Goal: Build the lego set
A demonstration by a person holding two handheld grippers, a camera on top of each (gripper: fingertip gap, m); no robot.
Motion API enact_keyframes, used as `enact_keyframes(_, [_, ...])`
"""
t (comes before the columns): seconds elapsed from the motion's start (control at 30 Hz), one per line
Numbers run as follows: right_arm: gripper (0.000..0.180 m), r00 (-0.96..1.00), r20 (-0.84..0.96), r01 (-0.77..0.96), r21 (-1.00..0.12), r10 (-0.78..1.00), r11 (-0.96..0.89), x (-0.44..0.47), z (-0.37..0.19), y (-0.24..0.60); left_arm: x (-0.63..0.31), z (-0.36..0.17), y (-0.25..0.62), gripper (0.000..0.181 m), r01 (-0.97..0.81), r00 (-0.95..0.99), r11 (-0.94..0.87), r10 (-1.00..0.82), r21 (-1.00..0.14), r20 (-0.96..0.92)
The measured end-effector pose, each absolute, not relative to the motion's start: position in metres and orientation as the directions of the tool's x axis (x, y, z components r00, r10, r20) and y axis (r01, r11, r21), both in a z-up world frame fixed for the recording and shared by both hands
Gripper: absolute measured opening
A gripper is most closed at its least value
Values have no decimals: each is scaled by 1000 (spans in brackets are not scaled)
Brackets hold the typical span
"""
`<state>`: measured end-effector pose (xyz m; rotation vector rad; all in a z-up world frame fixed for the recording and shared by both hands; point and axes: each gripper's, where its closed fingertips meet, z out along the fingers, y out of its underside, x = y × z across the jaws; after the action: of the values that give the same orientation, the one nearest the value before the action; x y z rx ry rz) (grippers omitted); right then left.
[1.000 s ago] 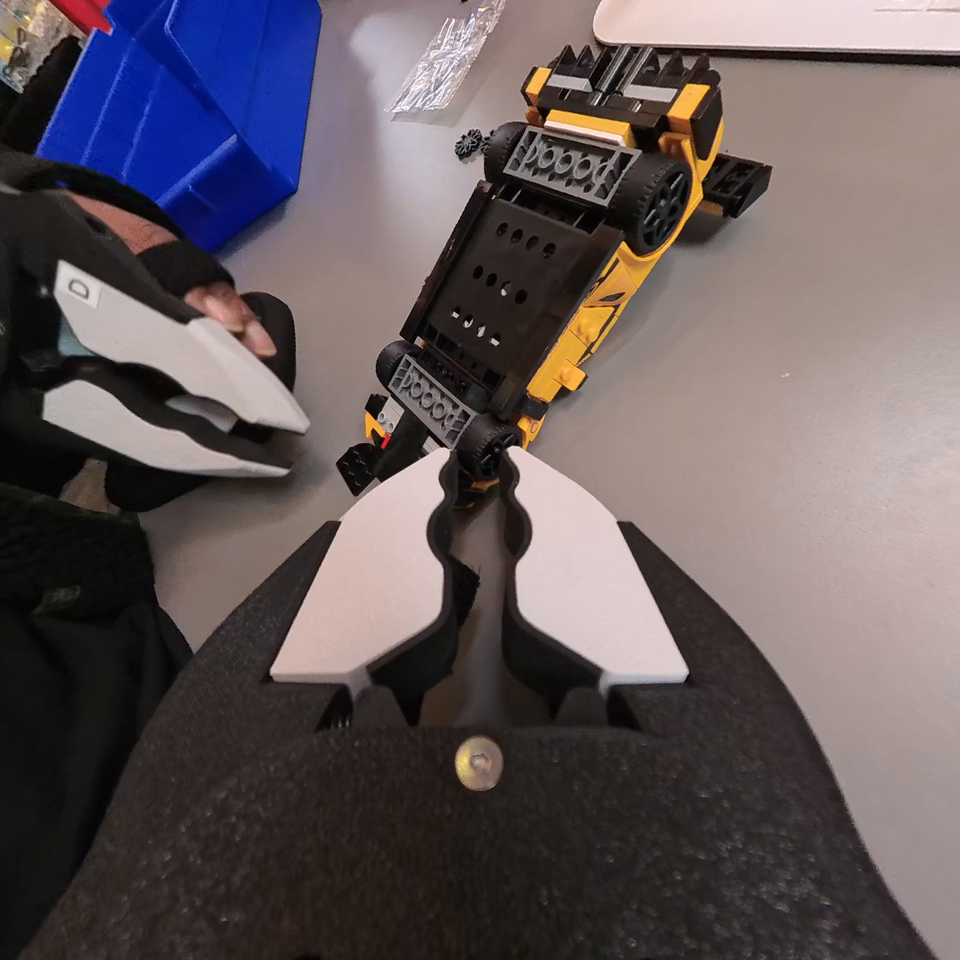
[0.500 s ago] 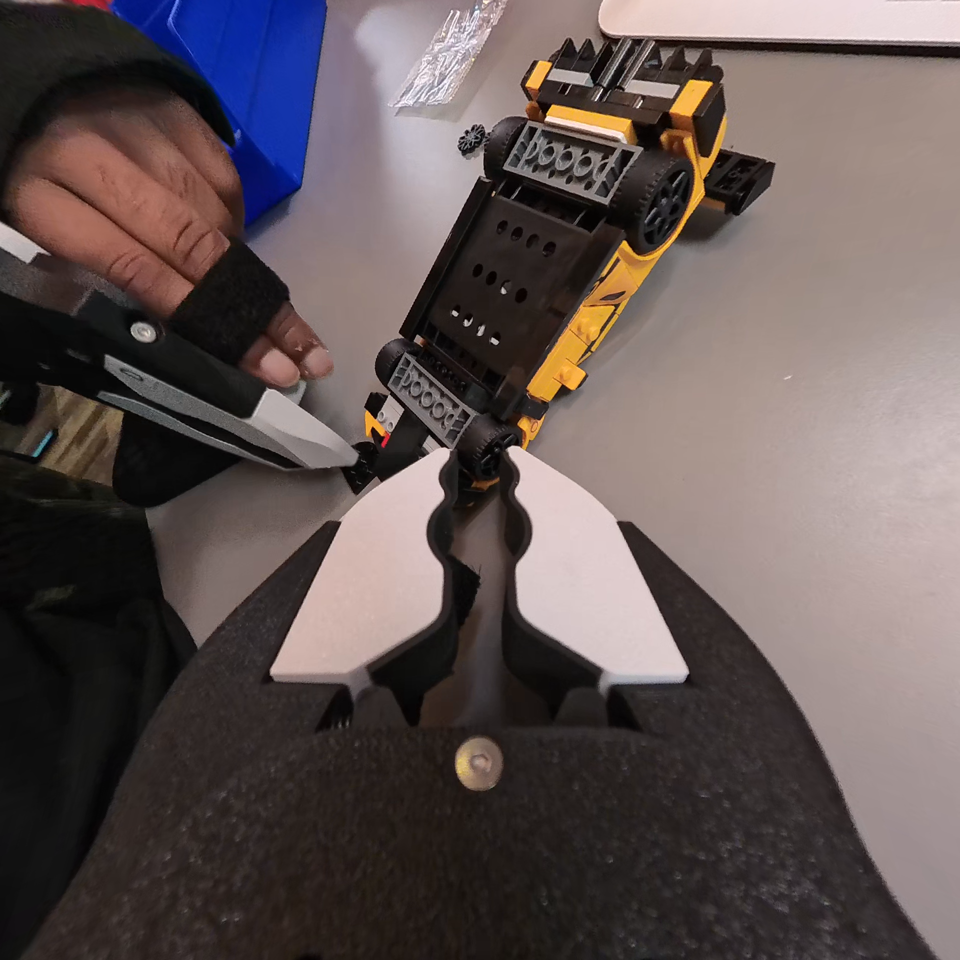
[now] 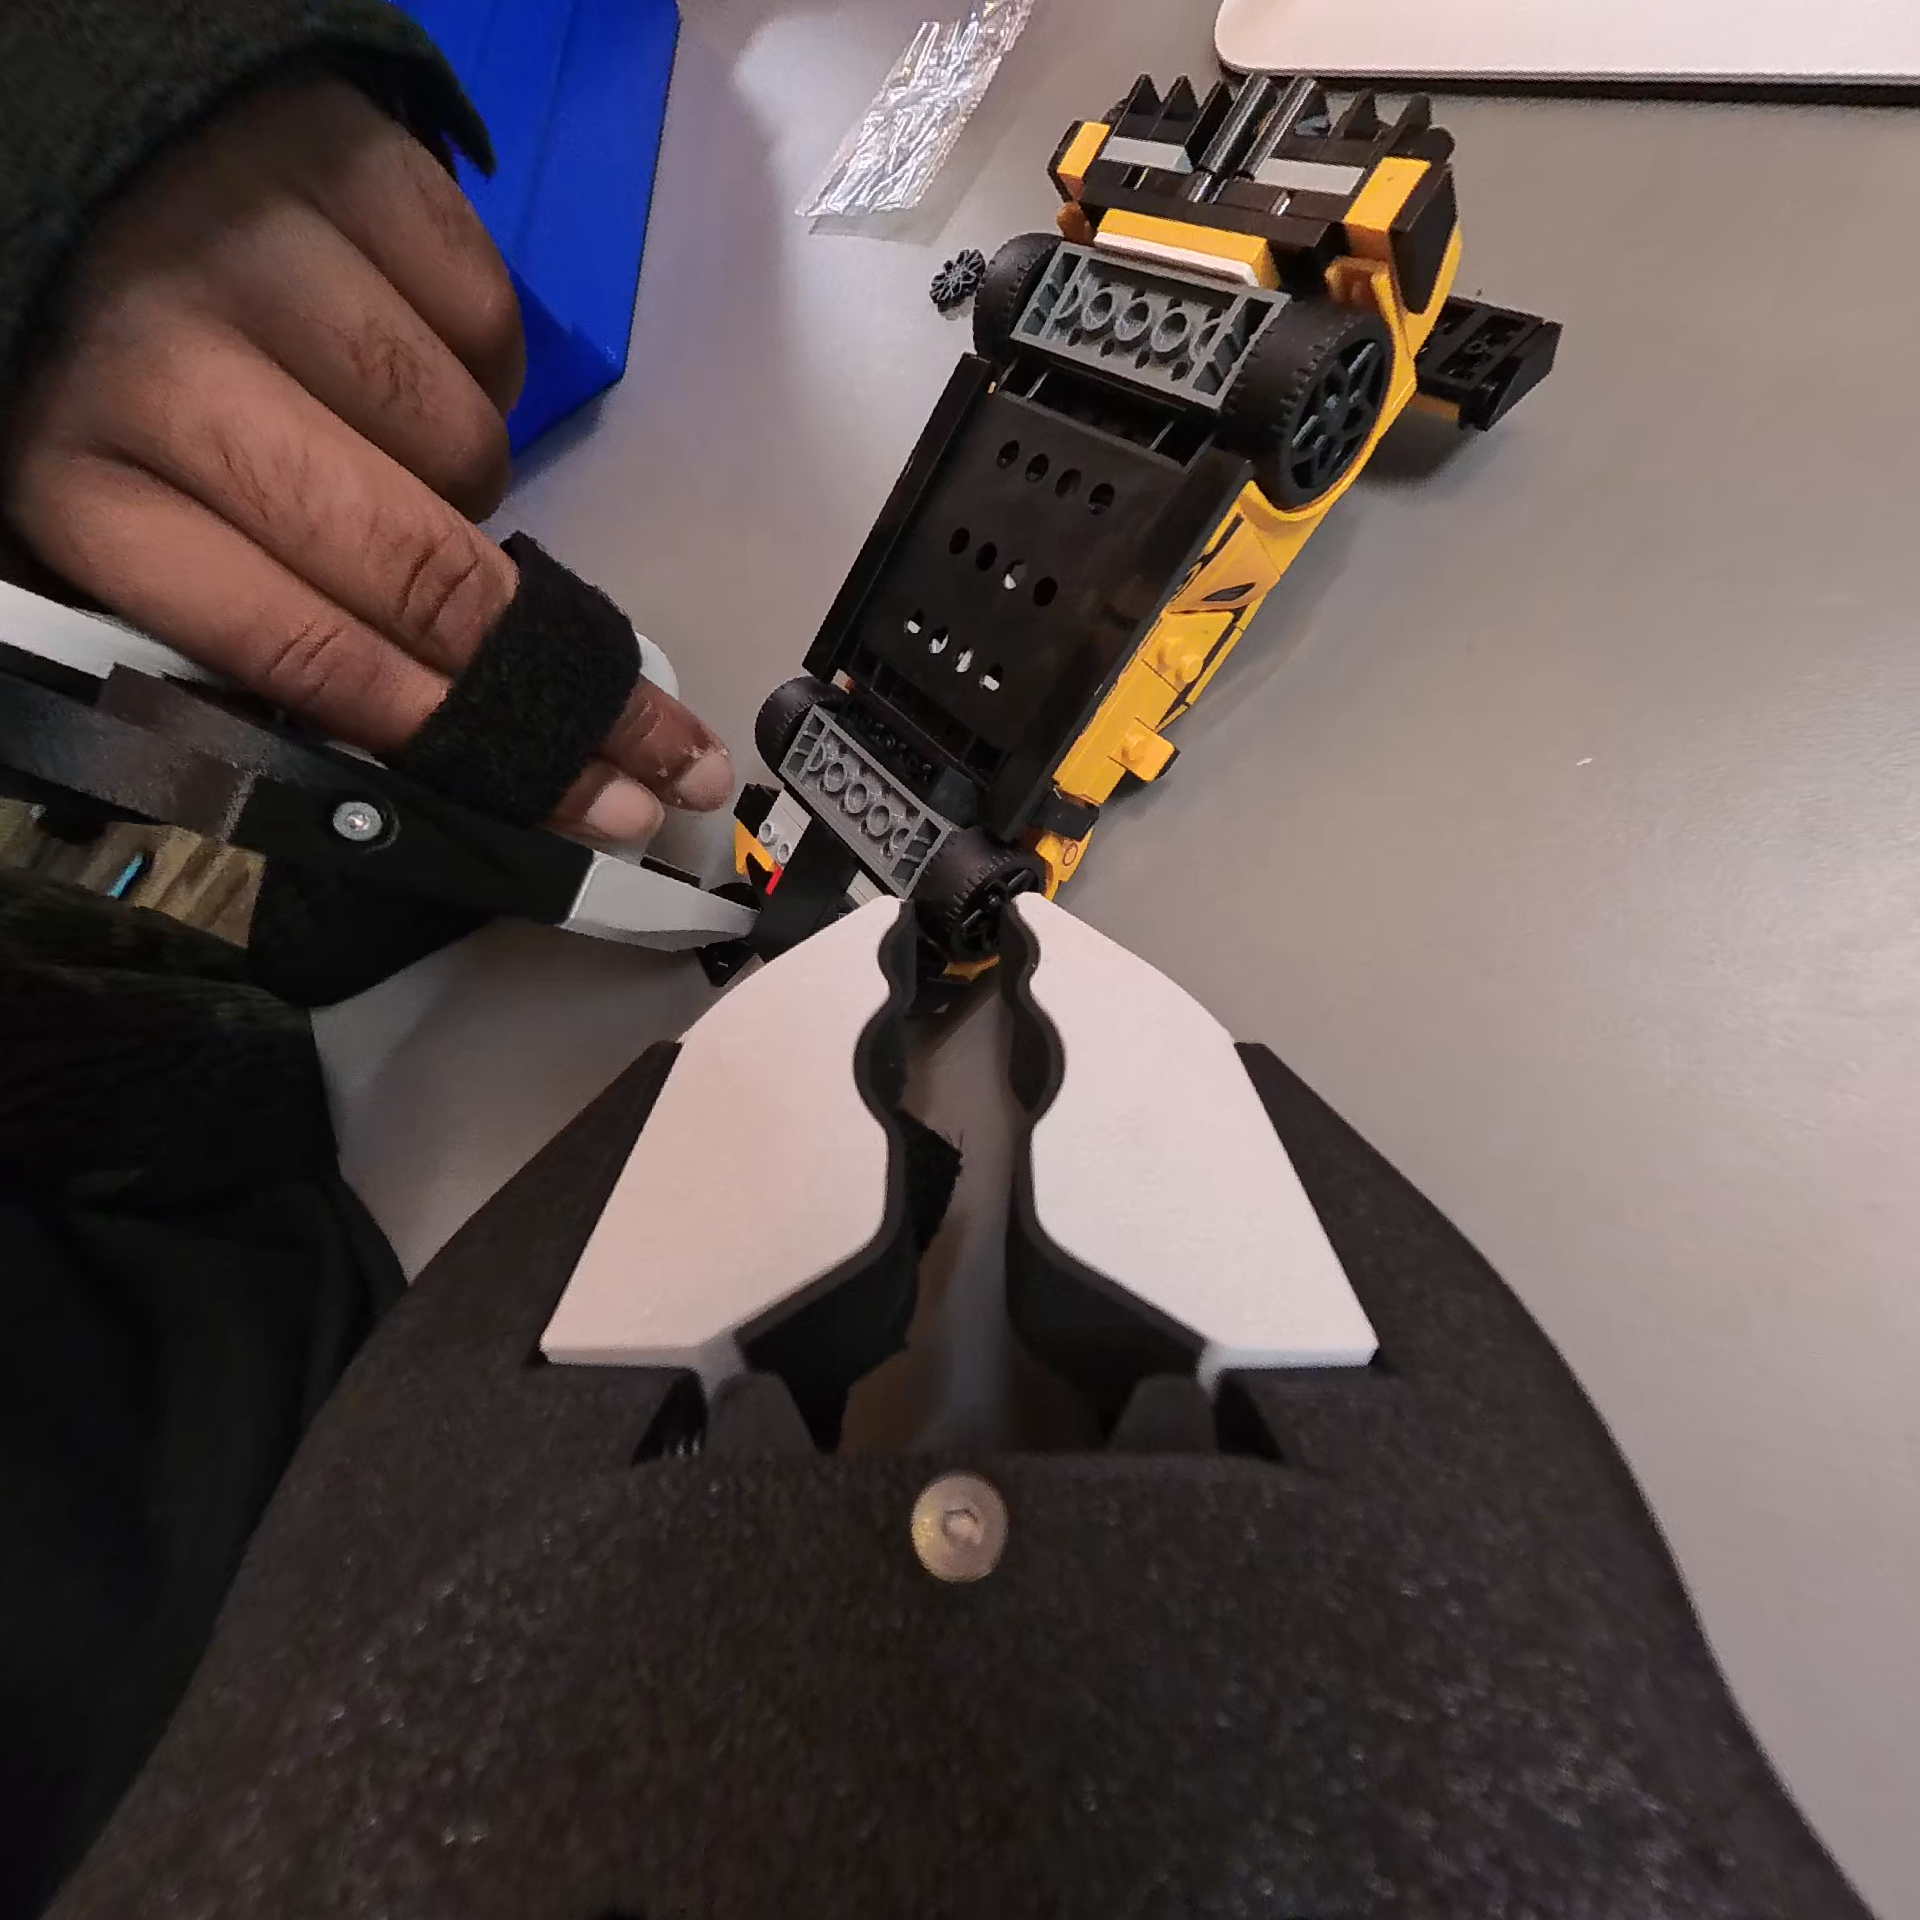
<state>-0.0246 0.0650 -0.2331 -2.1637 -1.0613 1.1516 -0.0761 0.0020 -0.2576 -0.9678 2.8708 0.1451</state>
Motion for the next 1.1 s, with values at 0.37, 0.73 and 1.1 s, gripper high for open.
enact_keyframes(0.37, [15, 346, -483, 411, -693, 804, -593, -25, -233, 65, -68, -256, -1, 21, -644, -765, 765, -643, 4, -40])
enact_keyframes(0.73, [14, 344, -481, 408, -697, 807, -590, -25, -233, 65, -67, -252, -11, 33, -725, -671, 678, -735, -123, -96])
enact_keyframes(1.1, [14, 345, -477, 404, -702, 808, -587, -25, -232, 65, -69, -259, -15, 26, -755, -638, 638, -768, -152, -56])
